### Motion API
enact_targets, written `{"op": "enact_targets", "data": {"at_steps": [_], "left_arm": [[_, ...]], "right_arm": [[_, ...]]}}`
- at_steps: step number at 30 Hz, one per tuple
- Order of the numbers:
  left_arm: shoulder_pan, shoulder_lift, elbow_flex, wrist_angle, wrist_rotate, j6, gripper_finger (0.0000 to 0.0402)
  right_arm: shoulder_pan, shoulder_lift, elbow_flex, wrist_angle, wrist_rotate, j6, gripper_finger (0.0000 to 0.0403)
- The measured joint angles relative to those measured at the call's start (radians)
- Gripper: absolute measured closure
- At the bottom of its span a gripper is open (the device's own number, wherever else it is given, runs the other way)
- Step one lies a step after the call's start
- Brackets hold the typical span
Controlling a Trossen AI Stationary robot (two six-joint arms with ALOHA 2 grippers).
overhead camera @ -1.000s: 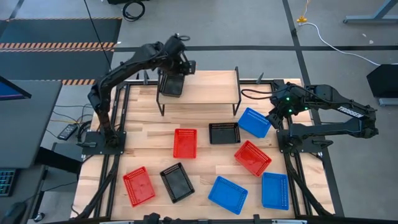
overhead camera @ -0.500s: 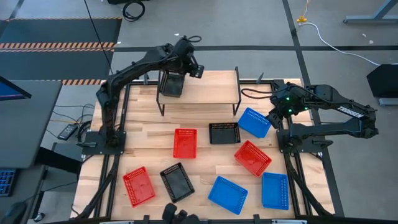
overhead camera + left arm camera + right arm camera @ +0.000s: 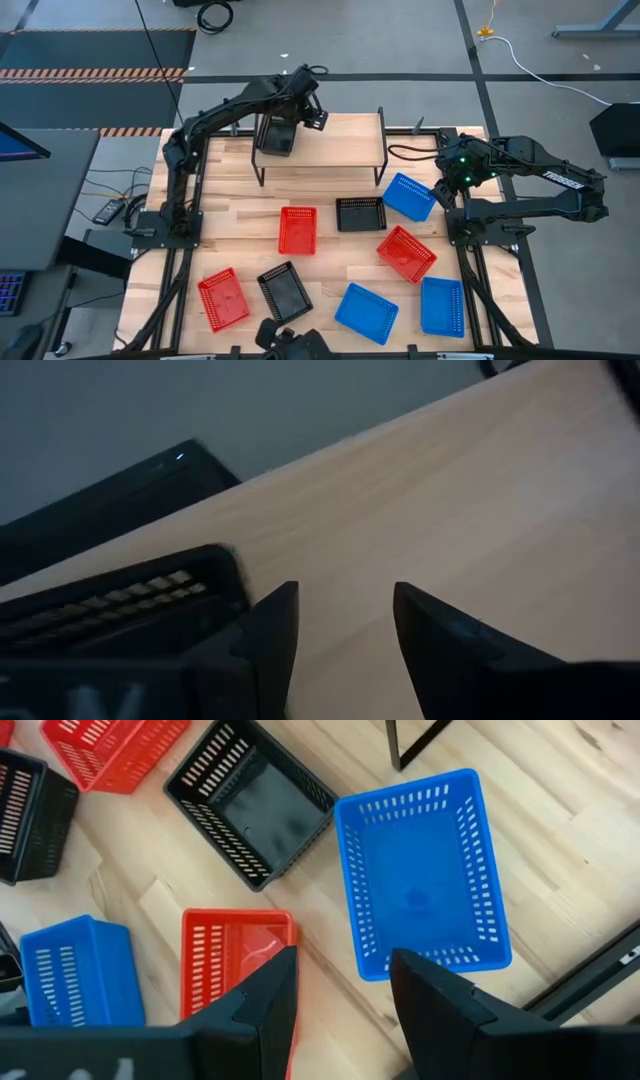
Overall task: Stack baskets on shelf by color
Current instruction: Put the top left black bin on the shelf, then put the top left red bin on the shelf
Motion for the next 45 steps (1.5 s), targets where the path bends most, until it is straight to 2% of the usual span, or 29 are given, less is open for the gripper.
{"op": "enact_targets", "data": {"at_steps": [3,12,19,23,26,30,36,39,42,45], "left_arm": [[0.013,0.001,0.000,-0.052,0.001,0.007,0.0230],[0.016,0.000,0.005,-0.042,0.003,0.001,0.0230],[-0.017,-0.068,0.005,0.051,0.126,-0.054,0.0230],[-0.107,-0.115,0.006,0.059,0.163,-0.040,0.0230],[-0.203,-0.132,0.006,0.047,0.207,0.034,0.0230],[-0.325,-0.133,0.006,0.044,0.213,0.052,0.0230],[-0.459,-0.110,-0.006,0.045,0.211,0.076,0.0230],[-0.509,-0.082,-0.009,-0.003,0.214,0.088,0.0230],[-0.562,-0.041,-0.010,-0.023,0.204,0.193,0.0230],[-0.603,0.015,-0.009,-0.025,0.192,0.303,0.0230]], "right_arm": [[0.000,0.000,0.000,0.000,0.000,-0.007,0.0237],[0.000,0.000,0.000,0.000,0.005,-0.008,0.0237],[0.000,0.000,0.000,0.000,0.007,-0.008,0.0237],[0.000,0.000,0.000,0.002,0.008,-0.008,0.0237],[0.000,0.000,0.000,0.016,0.005,-0.004,0.0237],[0.000,0.000,0.000,0.014,0.000,0.051,0.0237],[-0.003,0.000,0.000,-0.027,0.004,0.238,0.0237],[-0.003,0.000,0.000,-0.054,0.053,0.339,0.0237],[-0.003,0.001,0.000,-0.061,0.117,0.414,0.0237],[-0.002,0.003,0.000,-0.057,0.114,0.441,0.0237]]}}
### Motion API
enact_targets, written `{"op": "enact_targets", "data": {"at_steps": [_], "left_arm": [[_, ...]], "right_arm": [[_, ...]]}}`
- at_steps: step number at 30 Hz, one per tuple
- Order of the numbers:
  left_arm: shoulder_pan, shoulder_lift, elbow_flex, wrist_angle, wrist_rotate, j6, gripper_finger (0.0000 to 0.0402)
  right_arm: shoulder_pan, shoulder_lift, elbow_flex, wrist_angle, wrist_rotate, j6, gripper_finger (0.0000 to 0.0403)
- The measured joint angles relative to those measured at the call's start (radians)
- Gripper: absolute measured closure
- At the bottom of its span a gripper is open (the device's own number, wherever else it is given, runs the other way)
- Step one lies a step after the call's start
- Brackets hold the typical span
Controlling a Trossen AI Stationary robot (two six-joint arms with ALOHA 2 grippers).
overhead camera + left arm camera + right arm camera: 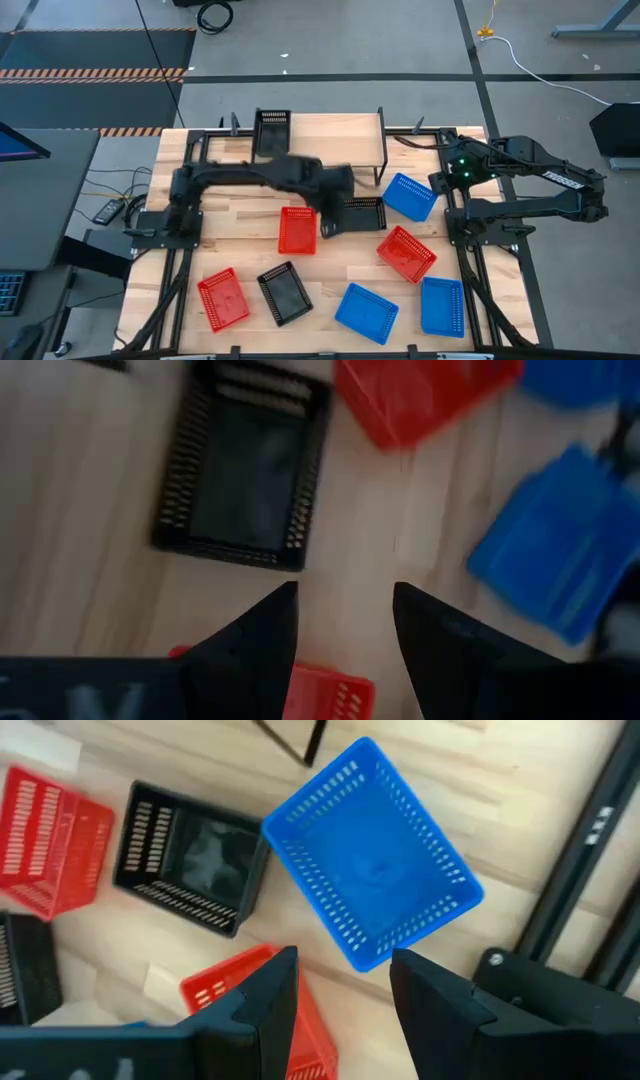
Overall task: Stack baskets on shelf by color
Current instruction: Put the top left red bin on the shelf
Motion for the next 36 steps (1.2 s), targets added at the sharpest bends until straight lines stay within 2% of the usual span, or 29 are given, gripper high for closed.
{"op": "enact_targets", "data": {"at_steps": [4,10,14,20,28,31,33,36], "left_arm": [[-0.027,0.070,0.000,0.002,-0.058,0.070,0.0230],[-0.025,0.137,0.000,0.062,-0.090,-0.021,0.0230],[-0.033,0.169,0.000,0.091,-0.142,-0.059,0.0230],[-0.032,0.188,0.000,0.011,-0.136,-0.203,0.0230],[-0.065,0.168,0.000,-0.373,-0.090,-0.558,0.0230],[-0.095,0.168,0.000,-0.397,-0.083,-0.619,0.0230],[-0.107,0.168,0.000,-0.360,-0.047,-0.641,0.0230],[-0.106,0.169,0.000,-0.321,-0.051,-0.710,0.0230]], "right_arm": [[0.002,0.000,0.000,0.001,-0.002,-0.038,0.0237],[0.002,-0.025,0.000,-0.034,-0.098,-0.155,0.0237],[0.002,-0.043,0.000,-0.036,-0.098,-0.236,0.0237],[0.002,-0.059,0.000,-0.036,-0.106,-0.266,0.0237],[0.002,-0.058,-0.060,-0.060,-0.101,-0.246,0.0237],[0.002,-0.059,-0.108,-0.030,-0.102,-0.209,0.0237],[0.002,-0.058,-0.134,0.004,-0.113,-0.208,0.0237],[0.002,-0.058,-0.162,0.054,-0.145,-0.209,0.0237]]}}
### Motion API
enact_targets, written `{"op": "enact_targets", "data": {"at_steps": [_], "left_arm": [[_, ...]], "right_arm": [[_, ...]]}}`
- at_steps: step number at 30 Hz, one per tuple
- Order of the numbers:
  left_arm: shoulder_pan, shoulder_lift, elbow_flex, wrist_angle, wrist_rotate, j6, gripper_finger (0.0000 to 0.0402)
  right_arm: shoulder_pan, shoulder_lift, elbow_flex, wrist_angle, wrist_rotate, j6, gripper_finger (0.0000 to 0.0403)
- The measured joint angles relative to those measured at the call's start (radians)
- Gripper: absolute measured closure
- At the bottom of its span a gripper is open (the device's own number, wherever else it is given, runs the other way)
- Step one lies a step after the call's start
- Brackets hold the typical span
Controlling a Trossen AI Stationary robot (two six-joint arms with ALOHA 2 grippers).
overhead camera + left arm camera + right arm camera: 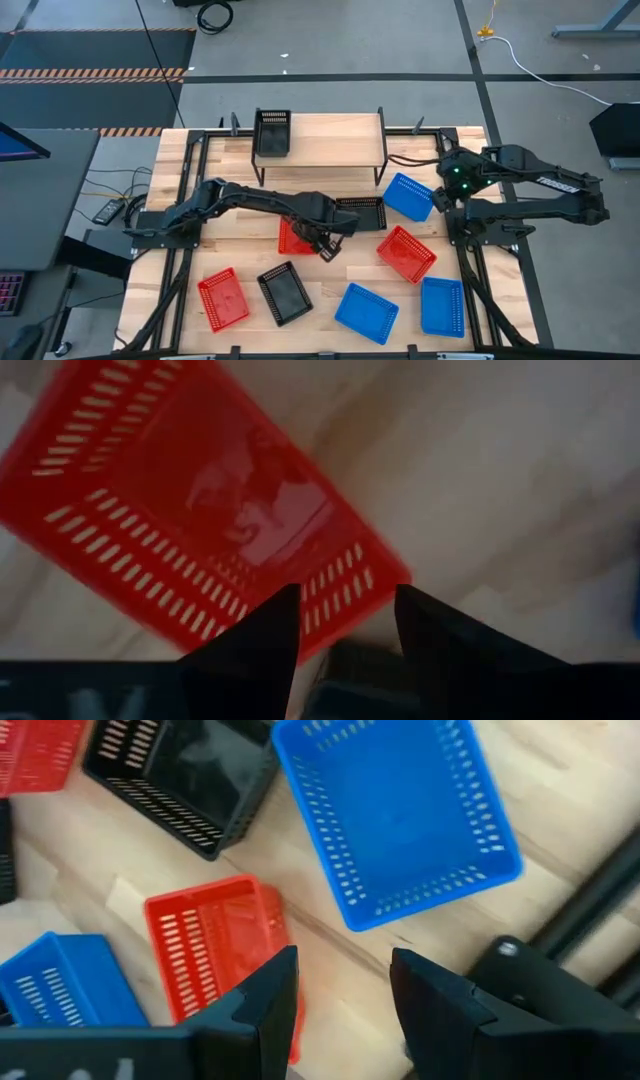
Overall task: Stack baskets on shelf by color
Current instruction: Put the top left red bin on the shelf
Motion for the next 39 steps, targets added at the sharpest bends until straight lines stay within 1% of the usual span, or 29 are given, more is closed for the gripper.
{"op": "enact_targets", "data": {"at_steps": [8,15,19,22,26,29,32,34,37,38,39], "left_arm": [[0.028,0.001,0.000,0.010,-0.017,-0.201,0.0230],[0.035,0.001,-0.001,0.114,-0.025,-0.316,0.0230],[0.045,0.003,-0.073,0.147,-0.029,-0.376,0.0230],[0.048,0.003,-0.148,0.173,0.017,-0.400,0.0230],[0.048,0.003,-0.248,0.290,0.051,-0.408,0.0230],[0.050,0.003,-0.303,0.398,0.106,-0.401,0.0234],[0.053,0.003,-0.308,0.408,0.115,-0.384,0.0264],[0.055,-0.002,-0.308,0.406,0.114,-0.357,0.0301],[0.061,-0.027,-0.308,0.403,0.115,-0.324,0.0374],[0.063,-0.033,-0.301,0.404,0.117,-0.321,0.0387],[0.066,-0.040,-0.294,0.400,0.118,-0.315,0.0390]], "right_arm": [[0.000,0.000,-0.011,0.011,-0.043,-0.032,0.0237],[0.000,0.000,-0.011,0.011,-0.049,-0.052,0.0237],[0.000,-0.001,-0.011,0.011,-0.076,-0.068,0.0237],[0.000,-0.003,-0.011,0.004,-0.092,-0.085,0.0237],[0.000,-0.013,-0.012,0.001,-0.092,-0.095,0.0237],[0.000,-0.023,-0.012,0.000,-0.092,-0.088,0.0237],[0.000,-0.033,-0.012,-0.001,-0.092,-0.086,0.0237],[0.000,-0.034,-0.012,-0.001,-0.092,-0.086,0.0237],[0.000,-0.034,-0.012,0.000,-0.088,-0.086,0.0237],[0.000,-0.034,-0.012,0.000,-0.088,-0.086,0.0237],[0.000,-0.034,-0.012,0.001,-0.088,-0.086,0.0237]]}}
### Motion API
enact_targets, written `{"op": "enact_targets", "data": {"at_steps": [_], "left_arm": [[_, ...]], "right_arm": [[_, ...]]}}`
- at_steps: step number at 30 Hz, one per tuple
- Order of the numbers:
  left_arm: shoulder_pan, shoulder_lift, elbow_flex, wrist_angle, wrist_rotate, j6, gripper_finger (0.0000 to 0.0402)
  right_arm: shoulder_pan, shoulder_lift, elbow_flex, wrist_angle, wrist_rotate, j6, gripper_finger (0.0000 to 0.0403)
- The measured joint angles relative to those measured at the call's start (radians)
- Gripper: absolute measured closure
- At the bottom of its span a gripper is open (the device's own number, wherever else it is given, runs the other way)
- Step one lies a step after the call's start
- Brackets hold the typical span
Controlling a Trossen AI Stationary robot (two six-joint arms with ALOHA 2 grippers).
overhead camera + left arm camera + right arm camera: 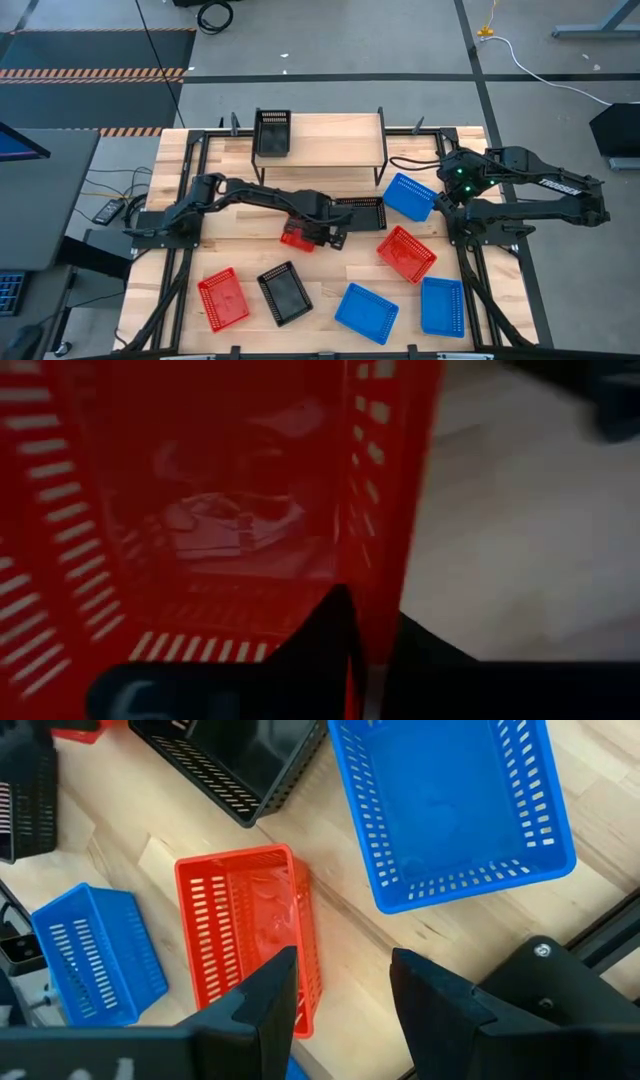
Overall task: Stack baskets on shelf by color
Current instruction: Put the top left red bin on the shelf
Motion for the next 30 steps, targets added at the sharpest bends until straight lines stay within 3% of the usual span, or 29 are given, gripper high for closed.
{"op": "enact_targets", "data": {"at_steps": [8,17,19,30], "left_arm": [[0.001,-0.030,0.192,-0.111,-0.024,0.026,0.0396],[0.050,-0.036,0.634,-0.258,-0.250,0.066,0.0397],[0.088,-0.078,0.604,-0.180,-0.273,0.091,0.0398],[0.311,-0.102,0.594,-0.244,-0.238,0.273,0.0398]], "right_arm": [[0.000,0.000,0.000,0.002,0.015,-0.001,0.0237],[0.000,0.000,0.000,0.005,0.015,0.000,0.0237],[0.000,0.001,0.000,0.009,0.016,0.007,0.0237],[0.000,0.001,0.000,0.041,0.019,0.026,0.0237]]}}
